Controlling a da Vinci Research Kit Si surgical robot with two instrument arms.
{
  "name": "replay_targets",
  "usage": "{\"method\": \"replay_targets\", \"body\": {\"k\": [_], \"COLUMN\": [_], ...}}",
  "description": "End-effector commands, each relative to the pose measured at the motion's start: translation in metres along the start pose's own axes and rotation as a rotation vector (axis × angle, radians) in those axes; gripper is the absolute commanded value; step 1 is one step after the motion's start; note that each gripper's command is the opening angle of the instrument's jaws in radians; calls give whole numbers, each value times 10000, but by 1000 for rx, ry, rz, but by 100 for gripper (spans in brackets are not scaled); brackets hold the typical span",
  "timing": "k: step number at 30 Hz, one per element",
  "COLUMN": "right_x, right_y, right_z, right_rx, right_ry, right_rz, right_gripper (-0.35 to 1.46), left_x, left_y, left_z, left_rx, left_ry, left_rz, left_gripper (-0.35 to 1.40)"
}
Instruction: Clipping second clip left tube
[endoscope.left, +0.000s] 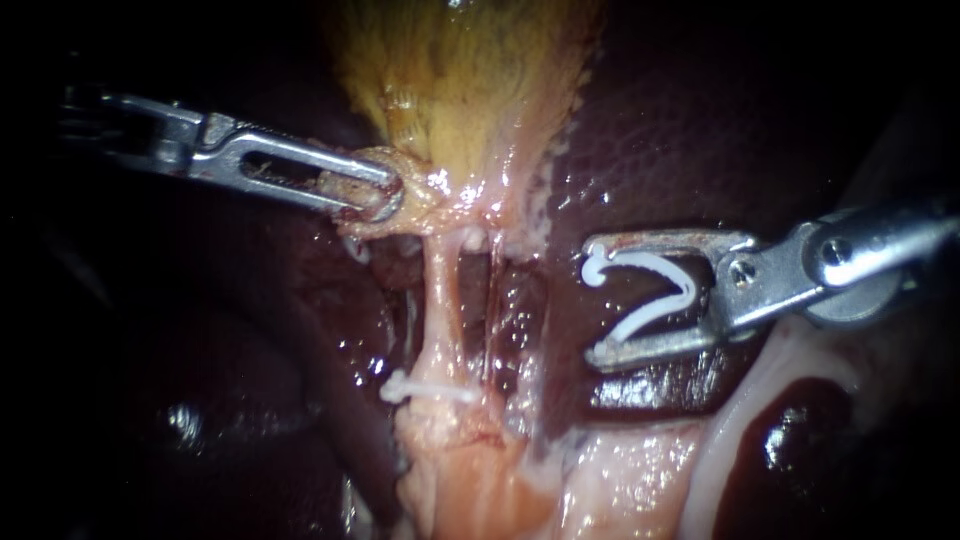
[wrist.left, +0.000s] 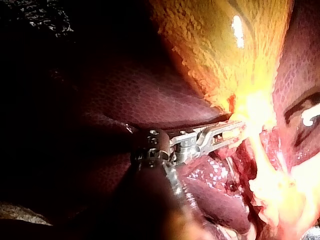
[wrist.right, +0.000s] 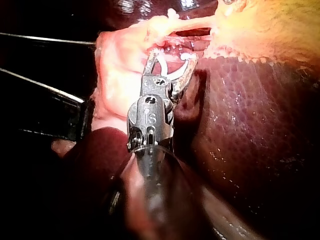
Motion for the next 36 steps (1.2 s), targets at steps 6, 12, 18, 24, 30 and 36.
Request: {"method": "replay_targets", "body": {"k": [6, 12, 18, 24, 30, 36], "right_x": [0, 0, 0, 0, 1, 6], "right_y": [0, 0, 0, 0, 0, -1], "right_z": [0, 0, 0, 0, 1, 6], "right_rx": [0, 0, 0, 0, 1, -1], "right_ry": [0, 0, 0, 0, -3, 0], "right_rz": [0, 0, 0, 0, 0, -6], "right_gripper": [48, 48, 48, 48, 48, 49], "left_x": [0, 8, 14, 17, 14, 13], "left_y": [4, 18, 38, 55, 63, 63], "left_z": [-2, -22, -50, -73, -84, -85], "left_rx": [-1, 4, 3, 3, 6, 6], "left_ry": [-1, 7, 24, 37, 40, 40], "left_rz": [-1, -10, -21, -35, -37, -37], "left_gripper": [-35, -35, -35, -35, -35, -35]}}
